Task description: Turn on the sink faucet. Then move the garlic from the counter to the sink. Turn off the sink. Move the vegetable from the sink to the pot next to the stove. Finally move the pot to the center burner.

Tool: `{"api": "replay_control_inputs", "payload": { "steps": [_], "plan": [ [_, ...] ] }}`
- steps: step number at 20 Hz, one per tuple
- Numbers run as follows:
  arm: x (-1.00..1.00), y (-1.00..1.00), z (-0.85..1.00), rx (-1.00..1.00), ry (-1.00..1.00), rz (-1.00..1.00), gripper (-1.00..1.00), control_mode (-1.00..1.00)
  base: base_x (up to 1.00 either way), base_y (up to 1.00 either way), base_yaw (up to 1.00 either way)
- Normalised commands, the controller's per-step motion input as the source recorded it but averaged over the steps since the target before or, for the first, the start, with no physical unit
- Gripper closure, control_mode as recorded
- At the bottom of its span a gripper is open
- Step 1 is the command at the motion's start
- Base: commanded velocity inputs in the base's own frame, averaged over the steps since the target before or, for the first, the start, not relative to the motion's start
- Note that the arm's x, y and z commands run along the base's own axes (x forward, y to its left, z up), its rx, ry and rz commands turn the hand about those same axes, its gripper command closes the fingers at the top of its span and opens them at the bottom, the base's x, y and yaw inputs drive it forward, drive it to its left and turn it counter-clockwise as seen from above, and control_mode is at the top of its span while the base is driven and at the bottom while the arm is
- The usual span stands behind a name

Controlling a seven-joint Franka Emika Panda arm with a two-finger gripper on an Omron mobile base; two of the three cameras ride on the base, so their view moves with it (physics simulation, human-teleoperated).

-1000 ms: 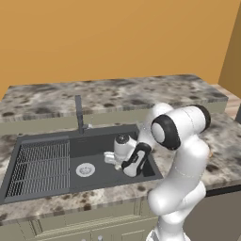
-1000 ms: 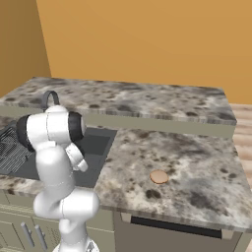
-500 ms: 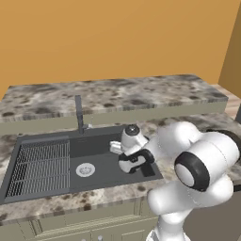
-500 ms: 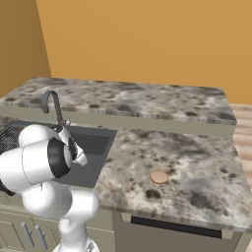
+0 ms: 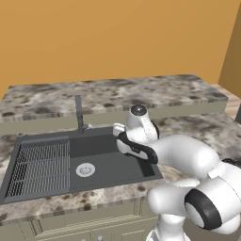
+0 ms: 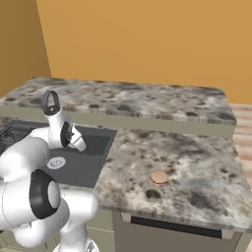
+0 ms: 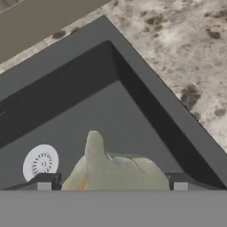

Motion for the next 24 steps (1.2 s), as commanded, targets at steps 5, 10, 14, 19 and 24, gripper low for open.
{"api": "replay_control_inputs", "payload": {
  "steps": [5, 10, 14, 19, 24],
  "plan": [
    [-0.07, -0.16, 0.61, 0.01, 0.00, 0.00, 1.00, -1.00, 0.00, 0.00, 0.00],
    [-0.14, -0.24, 0.55, 0.03, 0.02, 0.00, 1.00, -1.00, 0.00, 0.00, 0.00],
    [-0.24, -0.28, 0.44, 0.01, 0.02, 0.00, 1.00, -1.00, 0.00, 0.00, 0.00],
    [-0.41, -0.29, 0.25, 0.01, 0.00, 0.00, 1.00, -1.00, 0.00, 0.00, 0.00],
    [-0.33, -0.14, -0.02, 0.01, 0.00, 0.03, 1.00, -1.00, 0.00, 0.00, 0.00]
  ]
}}
